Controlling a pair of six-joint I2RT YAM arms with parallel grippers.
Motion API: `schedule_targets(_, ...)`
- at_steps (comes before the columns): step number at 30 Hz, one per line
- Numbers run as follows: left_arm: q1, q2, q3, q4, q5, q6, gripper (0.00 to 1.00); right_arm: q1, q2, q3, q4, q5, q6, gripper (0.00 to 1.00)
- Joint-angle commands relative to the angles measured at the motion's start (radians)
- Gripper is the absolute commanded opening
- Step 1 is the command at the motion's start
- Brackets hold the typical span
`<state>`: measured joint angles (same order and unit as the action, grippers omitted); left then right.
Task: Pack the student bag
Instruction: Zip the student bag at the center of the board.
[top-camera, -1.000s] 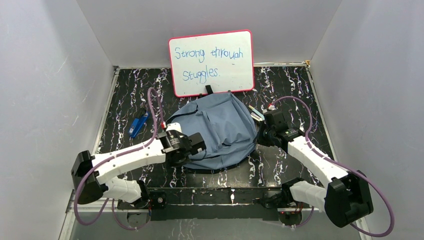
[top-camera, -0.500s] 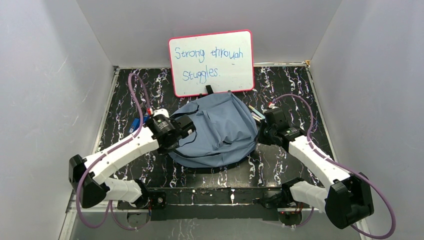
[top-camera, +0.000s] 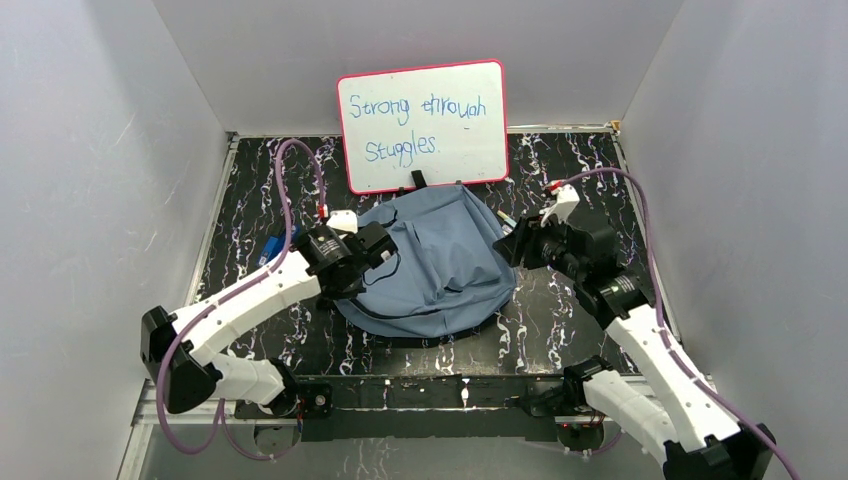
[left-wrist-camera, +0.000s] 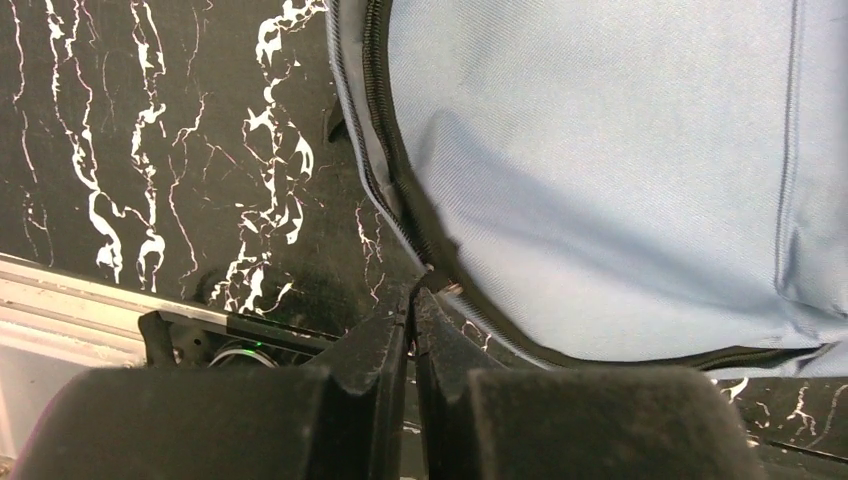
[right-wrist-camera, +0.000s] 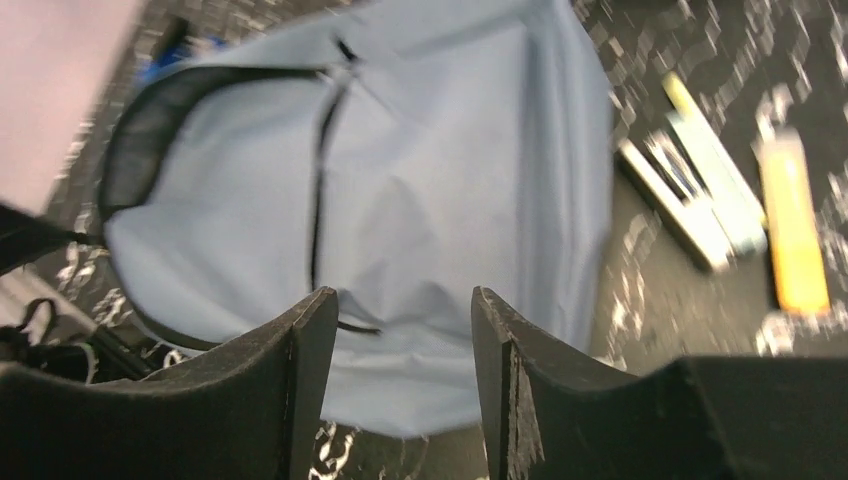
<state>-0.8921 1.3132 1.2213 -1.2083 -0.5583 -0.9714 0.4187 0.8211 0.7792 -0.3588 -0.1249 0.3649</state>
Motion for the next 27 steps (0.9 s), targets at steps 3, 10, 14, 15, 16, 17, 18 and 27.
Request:
schedule_targets(3,0.006,-0.096,-0.012,0.005,0.014,-0.007,0.12,-0.002,-0.047,-0.103,0.421,-0.347,-0.110,0.60)
schedule_targets(10,0.007,-0.300,-0.139,0.112,0.085,-0.078,0.33,0.056,-0.009,-0.160,0.648,-0.513,-0.272,0.60)
schedule_targets(14,0.008,-0.400,-0.146,0.105,0.026,-0.187,0.36,0.200,0.055,-0.114,0.643,-0.531,-0.473,0.67)
schedule_targets(15,0.008,-0.410,-0.138,0.099,0.009,-0.202,0.36,0.259,0.079,-0.099,0.629,-0.528,-0.546,0.69)
schedule_targets(16,0.008,-0.415,-0.125,0.086,-0.009,-0.224,0.36,0.321,0.106,-0.084,0.612,-0.516,-0.614,0.70)
schedule_targets(17,0.008,-0.416,-0.109,0.064,-0.030,-0.246,0.36,0.381,0.139,-0.061,0.596,-0.506,-0.690,0.72)
schedule_targets(18,0.008,-0.414,-0.090,0.038,-0.050,-0.271,0.37,0.441,0.174,-0.041,0.578,-0.500,-0.762,0.73)
schedule_targets(27,0.007,-0.504,0.003,-0.093,-0.163,-0.463,0.44,0.703,0.600,0.217,0.536,-0.497,-1.082,0.74)
